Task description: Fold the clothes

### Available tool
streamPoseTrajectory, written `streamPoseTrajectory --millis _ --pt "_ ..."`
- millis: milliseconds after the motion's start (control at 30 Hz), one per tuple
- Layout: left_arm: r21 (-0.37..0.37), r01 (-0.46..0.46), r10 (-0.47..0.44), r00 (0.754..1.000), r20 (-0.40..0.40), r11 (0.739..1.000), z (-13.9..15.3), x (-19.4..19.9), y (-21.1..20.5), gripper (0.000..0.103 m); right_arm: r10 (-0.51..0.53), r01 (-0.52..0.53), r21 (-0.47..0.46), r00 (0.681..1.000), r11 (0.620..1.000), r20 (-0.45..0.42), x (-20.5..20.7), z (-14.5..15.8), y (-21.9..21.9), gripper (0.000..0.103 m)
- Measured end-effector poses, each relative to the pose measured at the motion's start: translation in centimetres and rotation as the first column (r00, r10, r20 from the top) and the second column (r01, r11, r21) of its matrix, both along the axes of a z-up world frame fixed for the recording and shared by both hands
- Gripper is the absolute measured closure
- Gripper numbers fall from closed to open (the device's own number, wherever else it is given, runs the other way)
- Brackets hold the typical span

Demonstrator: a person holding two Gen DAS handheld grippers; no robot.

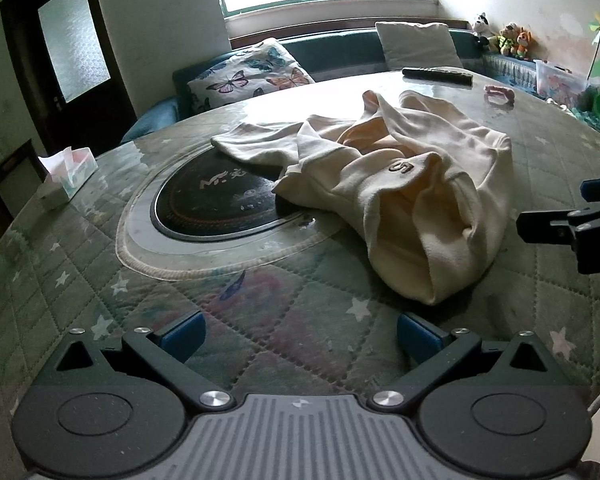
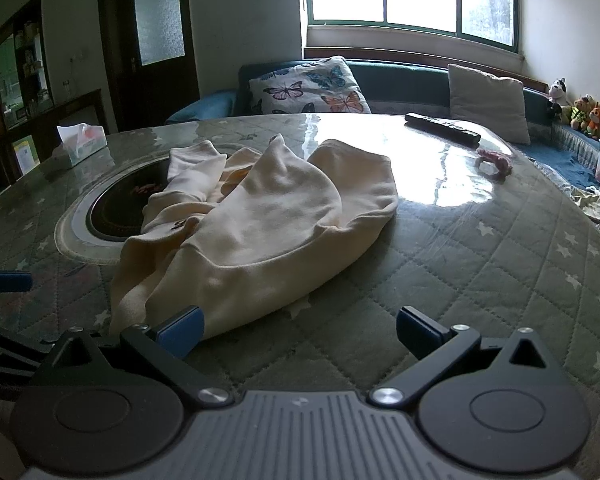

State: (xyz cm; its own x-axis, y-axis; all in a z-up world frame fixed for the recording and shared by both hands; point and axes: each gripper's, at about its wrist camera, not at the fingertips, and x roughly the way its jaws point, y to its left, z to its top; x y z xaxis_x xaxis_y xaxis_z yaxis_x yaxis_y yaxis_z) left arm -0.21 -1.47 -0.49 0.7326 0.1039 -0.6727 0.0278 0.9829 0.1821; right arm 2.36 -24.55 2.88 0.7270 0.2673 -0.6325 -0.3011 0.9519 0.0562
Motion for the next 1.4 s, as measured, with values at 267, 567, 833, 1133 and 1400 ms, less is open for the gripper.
streamPoseTrajectory --millis 267,567,833,1133,1400 --pt "0.001 0.003 -0.003 1.0 -0.003 1.0 -0.03 0.21 -0.01 0.0 0.001 -0.001 0.0 1.0 1.0 -0.004 -0.03 -0.09 0.08 0.0" --pt "0.005 0.007 -0.007 1.0 -0.004 1.0 -0.04 0.38 -0.13 0.0 0.002 -0.002 0.0 1.0 1.0 -0.008 0.05 -0.12 0.1 0.0" --pt "0.008 0.012 -0.012 1.0 -0.004 1.0 -0.01 0.5 -0.28 0.0 0.006 -0.006 0.0 1.0 1.0 -0.009 0.14 -0.11 0.05 0.0" --pt "0.014 0.018 -0.018 1.0 -0.005 1.0 0.03 0.72 -0.39 0.0 0.009 -0.009 -0.001 1.0 1.0 -0.011 0.23 -0.13 0.15 0.0" --pt "0.018 0.023 -0.023 1.0 -0.001 1.0 0.2 0.69 -0.49 0.0 0.014 -0.014 -0.003 1.0 1.0 -0.01 0.19 -0.09 0.25 0.0"
